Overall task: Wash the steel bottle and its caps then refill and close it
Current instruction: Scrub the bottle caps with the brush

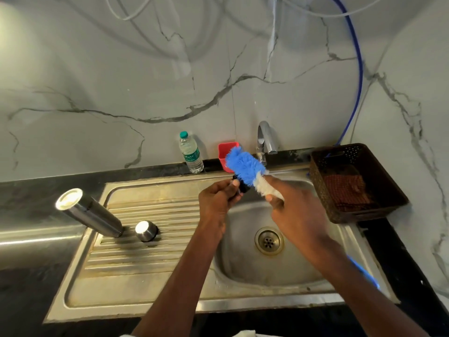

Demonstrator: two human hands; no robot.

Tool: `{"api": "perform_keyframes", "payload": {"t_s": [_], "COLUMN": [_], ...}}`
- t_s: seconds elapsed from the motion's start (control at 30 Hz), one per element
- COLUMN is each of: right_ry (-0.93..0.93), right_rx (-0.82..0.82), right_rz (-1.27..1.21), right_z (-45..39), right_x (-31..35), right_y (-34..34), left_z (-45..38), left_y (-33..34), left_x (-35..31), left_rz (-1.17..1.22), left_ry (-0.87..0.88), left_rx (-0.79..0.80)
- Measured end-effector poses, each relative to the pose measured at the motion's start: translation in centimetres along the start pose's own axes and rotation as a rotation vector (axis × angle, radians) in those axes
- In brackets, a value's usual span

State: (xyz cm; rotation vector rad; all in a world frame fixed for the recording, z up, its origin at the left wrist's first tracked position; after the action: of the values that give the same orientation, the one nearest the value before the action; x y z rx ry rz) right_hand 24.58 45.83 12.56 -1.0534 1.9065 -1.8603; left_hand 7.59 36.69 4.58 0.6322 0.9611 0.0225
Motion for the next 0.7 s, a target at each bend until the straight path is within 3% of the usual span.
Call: {"api": "perform_keyframes", "payload": {"t_s": [0.1, 0.23, 0.43, 0.53, 0.7], "right_ry": [-0.056, -0.131, -0.047, -0.032, 0.153], "right_rx": [0.012, 0.043, 0.087, 0.155, 0.547], "right_rz": [0.092, 0.176, 0.174, 0.015, -0.501], "right_z": [-1.3, 2.2, 1.4, -2.5, -4.6], "right_x": [1.0, 2.1, 0.4, -1.4, -5.2], "right_y": [-0.7, 0.8, 1.4, 1.7, 3.0], "left_z": [0.4, -1.2, 0.0, -0.2, -1.1], "left_y": [0.8, -0.1, -0.3, -0.2, -1.7], "left_x": [-0.7, -2.0, -1.2, -1.0, -2.2], "left_rz": [-0.097, 0.076, -0.238, -0.287, -0.131], "left_ry": [0.137, 0.054, 0.236, 0.292, 0.227], "left_rx": [0.029, -0.058, 0.076, 0.17, 0.173]}}
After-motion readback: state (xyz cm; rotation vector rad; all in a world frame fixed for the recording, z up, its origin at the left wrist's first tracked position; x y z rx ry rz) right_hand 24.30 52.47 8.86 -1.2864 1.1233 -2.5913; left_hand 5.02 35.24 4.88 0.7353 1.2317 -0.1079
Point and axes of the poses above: each hand's wrist, its own z-axis away from the middle knuckle, its own y-axis out of the palm, x = y × z, the point moved 6 cm from there along -z, towards the middle knuckle, and after that the axes turned 15 degrees about z, right-handed, at the moved point
